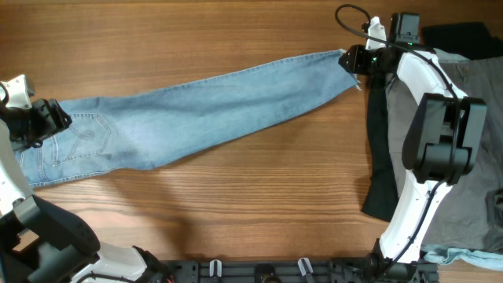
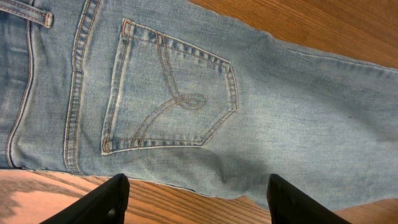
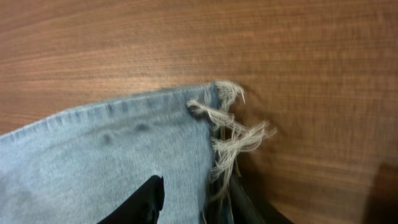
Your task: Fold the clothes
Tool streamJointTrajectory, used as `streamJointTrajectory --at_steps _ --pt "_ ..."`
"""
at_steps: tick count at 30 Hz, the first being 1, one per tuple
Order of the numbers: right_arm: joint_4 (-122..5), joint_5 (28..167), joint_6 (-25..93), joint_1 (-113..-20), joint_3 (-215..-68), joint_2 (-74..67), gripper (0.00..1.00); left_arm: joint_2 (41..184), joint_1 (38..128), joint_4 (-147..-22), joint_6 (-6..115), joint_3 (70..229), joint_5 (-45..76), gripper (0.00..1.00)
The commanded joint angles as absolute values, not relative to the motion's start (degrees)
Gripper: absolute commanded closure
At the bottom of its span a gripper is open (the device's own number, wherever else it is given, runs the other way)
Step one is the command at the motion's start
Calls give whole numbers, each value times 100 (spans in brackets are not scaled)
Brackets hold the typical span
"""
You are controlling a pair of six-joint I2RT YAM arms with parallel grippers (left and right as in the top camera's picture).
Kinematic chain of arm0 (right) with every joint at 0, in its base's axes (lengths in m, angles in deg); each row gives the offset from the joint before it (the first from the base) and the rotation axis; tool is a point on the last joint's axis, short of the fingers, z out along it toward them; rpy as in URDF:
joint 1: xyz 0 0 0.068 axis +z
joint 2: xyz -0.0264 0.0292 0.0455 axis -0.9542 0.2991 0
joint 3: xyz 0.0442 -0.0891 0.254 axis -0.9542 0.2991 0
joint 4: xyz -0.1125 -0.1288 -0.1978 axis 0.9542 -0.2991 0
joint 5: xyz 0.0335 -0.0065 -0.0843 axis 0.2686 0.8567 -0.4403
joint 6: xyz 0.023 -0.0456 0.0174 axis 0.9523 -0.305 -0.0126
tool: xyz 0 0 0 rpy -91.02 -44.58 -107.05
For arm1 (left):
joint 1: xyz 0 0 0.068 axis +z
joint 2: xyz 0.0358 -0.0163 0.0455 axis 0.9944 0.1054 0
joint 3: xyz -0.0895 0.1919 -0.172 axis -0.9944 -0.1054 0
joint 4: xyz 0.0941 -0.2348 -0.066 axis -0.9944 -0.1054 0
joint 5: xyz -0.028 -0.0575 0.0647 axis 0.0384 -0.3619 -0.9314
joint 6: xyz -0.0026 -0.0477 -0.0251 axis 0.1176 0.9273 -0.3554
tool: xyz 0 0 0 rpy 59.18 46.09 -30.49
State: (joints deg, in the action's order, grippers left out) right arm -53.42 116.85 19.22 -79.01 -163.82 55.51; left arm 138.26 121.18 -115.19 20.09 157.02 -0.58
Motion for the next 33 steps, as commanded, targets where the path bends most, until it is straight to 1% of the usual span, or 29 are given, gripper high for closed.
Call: streamJointTrajectory --at_steps 1,4,5,9,12,17,19,21,22,23,24,25,27,30,33 --pt "-5165 11976 1847 -7730 -16380 5381 96 13795 12147 -11523 2046 15732 -49 29" --pt "-5018 12992 1867 -7637 -16511 5324 96 13795 12147 -11525 2044 15732 -49 29" --pt "-5027 13032 1893 -7612 -16577 5274 96 13795 12147 -11525 2046 15732 -49 29" --pt "-4970 13016 1845 -7593 -16802 4894 96 13795 12147 -11523 2046 15732 -49 30" --pt "-4830 12573 1867 -7630 -16975 4640 96 13795 12144 -11523 2046 15732 -49 30" --pt "-4741 12697 1891 -7637 -17123 4542 96 13795 12147 -11521 2046 15732 -49 30" --pt "-4741 12525 1924 -7643 -17147 4542 95 13795 12144 -11519 2046 15732 -47 30" --pt "-5077 11589 1994 -7641 -17134 4566 67 13795 12144 -11523 2048 15732 -47 30" --pt "-5307 11183 1987 -7641 -17128 4618 58 13795 12144 -11525 2070 15732 -47 30" --pt "-5519 10979 1924 -7641 -17128 4666 45 13795 12144 -11525 2118 15732 -47 29" --pt "-5720 10839 1766 -7641 -17128 4754 35 13795 12144 -11523 2180 15732 -45 28" --pt "-5978 10660 1644 -7643 -17128 4867 30 13795 12144 -11525 2177 15732 -25 28" --pt "-6395 10374 1657 -7658 -17071 5130 30 13795 12144 -11527 2177 15732 -25 27" --pt "-6734 10516 1762 -7748 -17040 5477 44 13795 12144 -11530 2175 15732 -28 26" --pt "-6795 10783 1760 -7798 -17031 5639 49 13795 12144 -11523 2175 15732 -28 25"
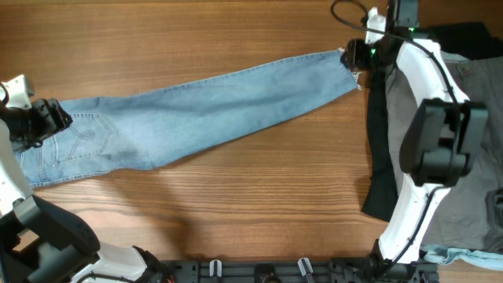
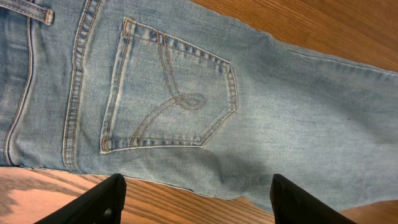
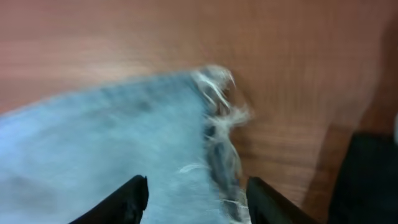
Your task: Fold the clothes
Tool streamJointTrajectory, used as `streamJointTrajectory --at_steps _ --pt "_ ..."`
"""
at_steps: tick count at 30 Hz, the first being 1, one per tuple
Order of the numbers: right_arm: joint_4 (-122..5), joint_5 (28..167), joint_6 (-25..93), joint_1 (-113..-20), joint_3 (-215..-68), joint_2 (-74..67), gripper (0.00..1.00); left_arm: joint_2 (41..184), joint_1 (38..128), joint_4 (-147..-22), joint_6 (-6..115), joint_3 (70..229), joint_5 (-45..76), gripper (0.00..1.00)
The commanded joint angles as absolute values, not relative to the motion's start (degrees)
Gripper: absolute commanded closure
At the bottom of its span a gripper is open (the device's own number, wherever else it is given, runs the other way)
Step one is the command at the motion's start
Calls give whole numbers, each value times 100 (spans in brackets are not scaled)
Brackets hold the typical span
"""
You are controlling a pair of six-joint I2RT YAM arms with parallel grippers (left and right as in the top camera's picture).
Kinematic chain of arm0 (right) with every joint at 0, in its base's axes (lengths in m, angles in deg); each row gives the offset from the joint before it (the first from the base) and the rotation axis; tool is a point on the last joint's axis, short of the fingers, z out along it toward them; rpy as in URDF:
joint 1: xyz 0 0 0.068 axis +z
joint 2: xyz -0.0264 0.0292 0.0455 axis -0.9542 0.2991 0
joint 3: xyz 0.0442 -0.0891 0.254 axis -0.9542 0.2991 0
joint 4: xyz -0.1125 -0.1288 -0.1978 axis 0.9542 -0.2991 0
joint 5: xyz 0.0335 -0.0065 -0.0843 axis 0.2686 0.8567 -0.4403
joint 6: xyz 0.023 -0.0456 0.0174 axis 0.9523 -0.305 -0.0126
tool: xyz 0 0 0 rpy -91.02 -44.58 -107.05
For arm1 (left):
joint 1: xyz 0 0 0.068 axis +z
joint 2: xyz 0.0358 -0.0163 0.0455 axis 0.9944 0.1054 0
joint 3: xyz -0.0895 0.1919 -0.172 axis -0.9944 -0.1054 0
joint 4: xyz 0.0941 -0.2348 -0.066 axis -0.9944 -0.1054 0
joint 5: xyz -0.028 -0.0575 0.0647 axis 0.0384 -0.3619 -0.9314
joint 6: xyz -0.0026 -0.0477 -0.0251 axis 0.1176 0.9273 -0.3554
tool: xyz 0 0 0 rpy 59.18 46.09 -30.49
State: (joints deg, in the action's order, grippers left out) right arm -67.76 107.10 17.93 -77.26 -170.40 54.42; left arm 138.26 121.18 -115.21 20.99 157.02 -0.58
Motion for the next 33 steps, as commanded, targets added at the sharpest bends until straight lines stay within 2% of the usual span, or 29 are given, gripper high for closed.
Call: streamJointTrajectory --at_steps 1,5,7,9,21,27,28,30,31,33 --pt "-6813 10842 1755 -7798 -17031 5665 52 13795 12144 -11521 2175 15732 -28 25" --pt "-6870 11253 1688 -7781 -17020 5759 66 13795 12144 -11521 2175 15732 -28 25" --pt "-6811 11631 1683 -7781 -17020 5755 89 13795 12144 -11521 2175 15732 -28 25" --pt "-6623 12168 1591 -7787 -17036 5689 96 13795 12144 -11521 2175 15732 -28 25" --pt "-5597 13167 1609 -8170 -17493 4743 96 13795 12144 -11523 2175 15732 -28 25" --pt "-6194 12557 1541 -8262 -17294 4968 95 13795 12144 -11527 2177 15732 -28 24" --pt "-6301 12420 1539 -8253 -17228 5020 87 13795 12144 -11527 2177 15732 -28 24" --pt "-6310 12138 1543 -8235 -17069 5112 45 13795 12144 -11527 2177 15732 -28 23" --pt "-6279 12011 1546 -8229 -16992 5162 38 13795 12147 -11545 2175 15732 -32 21" --pt "-6312 11856 1567 -8242 -16955 5204 35 13795 12164 -11578 2232 15732 -277 20"
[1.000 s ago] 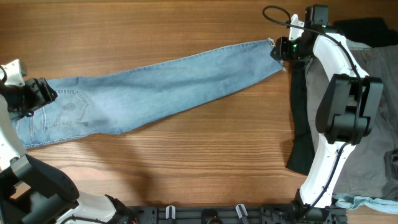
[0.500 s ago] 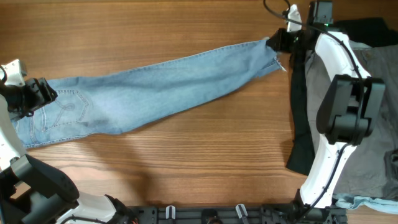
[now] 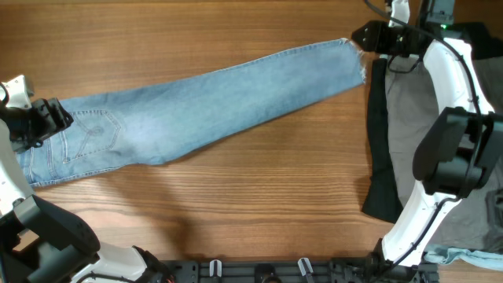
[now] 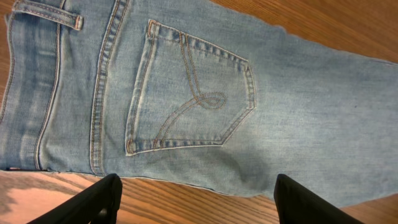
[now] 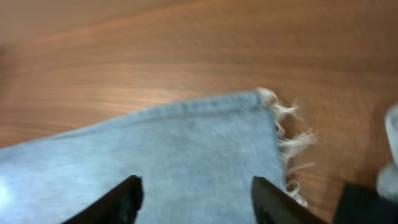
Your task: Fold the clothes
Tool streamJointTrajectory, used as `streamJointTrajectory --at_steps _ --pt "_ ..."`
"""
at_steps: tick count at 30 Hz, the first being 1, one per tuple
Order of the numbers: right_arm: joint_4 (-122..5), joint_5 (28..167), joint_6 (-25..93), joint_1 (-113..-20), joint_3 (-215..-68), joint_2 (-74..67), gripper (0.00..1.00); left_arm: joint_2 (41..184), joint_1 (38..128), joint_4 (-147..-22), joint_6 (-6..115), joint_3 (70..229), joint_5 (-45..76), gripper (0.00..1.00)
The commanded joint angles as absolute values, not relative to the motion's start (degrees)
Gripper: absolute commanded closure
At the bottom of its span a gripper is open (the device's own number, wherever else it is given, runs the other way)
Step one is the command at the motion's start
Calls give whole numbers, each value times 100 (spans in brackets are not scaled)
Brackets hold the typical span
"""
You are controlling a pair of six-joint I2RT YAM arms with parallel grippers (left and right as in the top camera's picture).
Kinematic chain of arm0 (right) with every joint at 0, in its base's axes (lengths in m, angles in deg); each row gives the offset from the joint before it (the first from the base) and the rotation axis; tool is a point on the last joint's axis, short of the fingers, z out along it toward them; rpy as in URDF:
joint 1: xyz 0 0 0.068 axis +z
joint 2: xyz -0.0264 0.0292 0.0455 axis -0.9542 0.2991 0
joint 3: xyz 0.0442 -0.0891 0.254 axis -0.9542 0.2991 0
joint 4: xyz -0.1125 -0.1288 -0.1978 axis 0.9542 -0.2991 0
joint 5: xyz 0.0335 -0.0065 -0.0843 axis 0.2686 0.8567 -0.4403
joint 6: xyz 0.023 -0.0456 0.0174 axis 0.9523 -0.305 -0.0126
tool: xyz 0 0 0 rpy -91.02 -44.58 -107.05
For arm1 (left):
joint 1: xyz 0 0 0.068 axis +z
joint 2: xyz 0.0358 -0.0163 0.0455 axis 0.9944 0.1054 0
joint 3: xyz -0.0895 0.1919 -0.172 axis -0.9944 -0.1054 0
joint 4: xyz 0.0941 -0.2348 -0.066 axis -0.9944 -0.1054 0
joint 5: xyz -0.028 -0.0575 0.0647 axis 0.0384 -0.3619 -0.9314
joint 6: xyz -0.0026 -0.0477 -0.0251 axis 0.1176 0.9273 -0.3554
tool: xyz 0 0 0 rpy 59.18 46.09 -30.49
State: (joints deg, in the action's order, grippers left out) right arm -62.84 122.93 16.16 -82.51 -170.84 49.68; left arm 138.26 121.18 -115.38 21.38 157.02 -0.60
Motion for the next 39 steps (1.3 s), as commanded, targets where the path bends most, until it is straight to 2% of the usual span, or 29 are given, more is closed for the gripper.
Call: streamJointTrajectory --at_steps 1,3,8,13,16,25,32,39 --pt "-6308 11856 1565 -8242 -16955 5206 35 13795 12199 -11562 2403 15732 -546 19" --pt "-6293 11910 1567 -8242 -16957 5200 34 13795 12341 -11501 2516 15732 -849 18" --pt "-6321 12557 1764 -8209 -16957 5200 34 13885 12966 -11169 2442 15732 -729 18" --pt "-6345 12936 2103 -8122 -16957 5200 34 14492 13565 -10852 1644 15732 171 18" --pt "-6397 13172 2236 -7960 -16957 5200 40 14753 13718 -10341 1522 15732 401 21" --pt "-6620 11725 2916 -7009 -16957 5200 38 15375 13744 -8360 1373 15732 984 21" --pt "-6612 11731 3469 -6823 -16957 5200 37 16453 13720 -6994 1380 15732 2060 29" --pt "-6706 11725 3672 -6799 -16955 5200 38 16912 13508 -6516 1421 15732 2514 27"
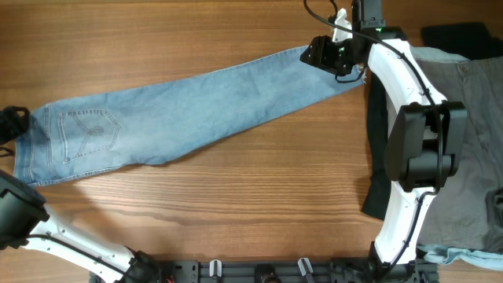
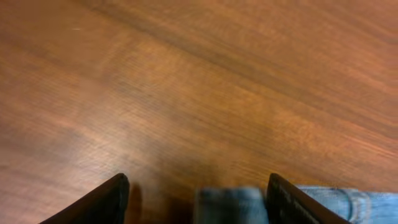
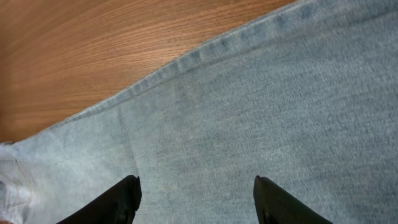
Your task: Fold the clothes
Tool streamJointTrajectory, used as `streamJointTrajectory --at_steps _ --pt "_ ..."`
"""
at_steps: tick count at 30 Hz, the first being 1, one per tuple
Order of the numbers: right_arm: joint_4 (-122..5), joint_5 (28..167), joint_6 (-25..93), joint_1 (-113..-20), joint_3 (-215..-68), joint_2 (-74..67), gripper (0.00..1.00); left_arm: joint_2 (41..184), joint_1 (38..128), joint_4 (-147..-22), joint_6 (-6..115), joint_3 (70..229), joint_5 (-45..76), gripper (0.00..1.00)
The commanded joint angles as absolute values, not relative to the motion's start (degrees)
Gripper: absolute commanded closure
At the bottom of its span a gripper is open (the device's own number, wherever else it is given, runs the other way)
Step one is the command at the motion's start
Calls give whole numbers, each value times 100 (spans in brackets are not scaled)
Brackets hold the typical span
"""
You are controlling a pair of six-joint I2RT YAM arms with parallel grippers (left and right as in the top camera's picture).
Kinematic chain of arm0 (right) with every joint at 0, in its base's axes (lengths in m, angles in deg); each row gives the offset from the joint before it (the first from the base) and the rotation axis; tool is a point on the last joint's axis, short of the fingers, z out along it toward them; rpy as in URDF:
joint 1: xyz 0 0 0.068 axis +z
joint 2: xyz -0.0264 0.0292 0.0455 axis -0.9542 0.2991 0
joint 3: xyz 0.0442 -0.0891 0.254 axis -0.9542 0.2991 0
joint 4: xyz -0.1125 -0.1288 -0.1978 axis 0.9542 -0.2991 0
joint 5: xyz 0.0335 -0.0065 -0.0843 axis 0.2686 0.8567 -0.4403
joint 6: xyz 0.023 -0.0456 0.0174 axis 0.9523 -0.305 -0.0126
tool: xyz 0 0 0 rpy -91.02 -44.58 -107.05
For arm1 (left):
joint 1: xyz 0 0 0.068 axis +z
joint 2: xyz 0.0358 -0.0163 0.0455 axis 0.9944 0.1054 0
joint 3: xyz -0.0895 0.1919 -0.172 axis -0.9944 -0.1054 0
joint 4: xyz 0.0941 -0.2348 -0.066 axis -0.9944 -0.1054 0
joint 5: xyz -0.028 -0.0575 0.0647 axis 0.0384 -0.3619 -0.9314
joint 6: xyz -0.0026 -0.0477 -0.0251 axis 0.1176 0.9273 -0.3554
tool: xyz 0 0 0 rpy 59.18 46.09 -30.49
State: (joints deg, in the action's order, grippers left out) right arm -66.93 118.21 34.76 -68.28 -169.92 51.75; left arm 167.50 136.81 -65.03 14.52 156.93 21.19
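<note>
Light blue jeans lie flat and stretched across the wooden table. Their waist is at the far left and the frayed hem at the upper right. My left gripper is open at the table's left edge, just off the waistband. In the left wrist view, the left gripper looks onto bare wood, with a blurred strip of denim low between its fingers. My right gripper is open over the leg, close to the hem. In the right wrist view, the right gripper has only denim under it.
A pile of other clothes fills the right side: a grey garment, a black one along its left edge, and light blue fabric at the bottom right corner. The right arm stretches over them.
My left gripper has moved left from over the back pocket to beyond the waistband edge. My right gripper has moved left from past the frayed hem to over the leg. The jeans lie as before.
At first my right gripper's fingers stood narrow at the frayed hem and the left hung open over the back pocket. Then the right fingers were wide open at the hem. After that the jeans lay slightly further right, with the right gripper beyond the hem. Now both grippers have moved left.
</note>
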Motion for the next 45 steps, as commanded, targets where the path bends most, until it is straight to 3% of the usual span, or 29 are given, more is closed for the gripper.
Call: streamJointTrajectory --at_steps 1,5,6,8,9,12,16,23,31,35,40,45 --pt "-6703 11722 3668 -6797 -16955 5200 38 16934 13458 -6601 1421 15732 2567 28" --pt "-6710 11725 3672 -6793 -16957 5200 38 16914 13355 -6868 1467 15735 2766 48" --pt "-6710 11725 3670 -6795 -16957 5200 39 16890 13355 -6962 1631 15735 2761 59" --pt "-6719 11725 3664 -6793 -16957 5200 41 16807 13427 -7071 2022 15737 2619 90" --pt "-6723 11727 3657 -6793 -16957 5200 41 16728 13495 -7080 2411 15737 2471 96" --pt "-6721 11714 3508 -6793 -16955 5200 45 16322 13703 -7110 3154 15737 2420 96" --pt "-6723 11169 3513 -6802 -16955 5200 46 15277 13856 -7589 3272 15737 2256 96" --pt "-6677 10326 3515 -6830 -16955 5202 49 14169 13845 -9530 3275 15737 407 96" --pt "-6290 10168 3506 -7005 -16955 5331 43 14226 13851 -10220 3272 15627 -1304 96" --pt "-6325 10166 3497 -7005 -16955 5370 43 14385 13849 -9987 3268 15577 -1529 77" --pt "-6284 10225 3513 -7005 -16955 5372 43 14895 13849 -9987 3404 15577 -1527 78" --pt "-6201 10317 2966 -7005 -16955 5398 42 14984 13851 -10122 3445 15579 -1461 86"
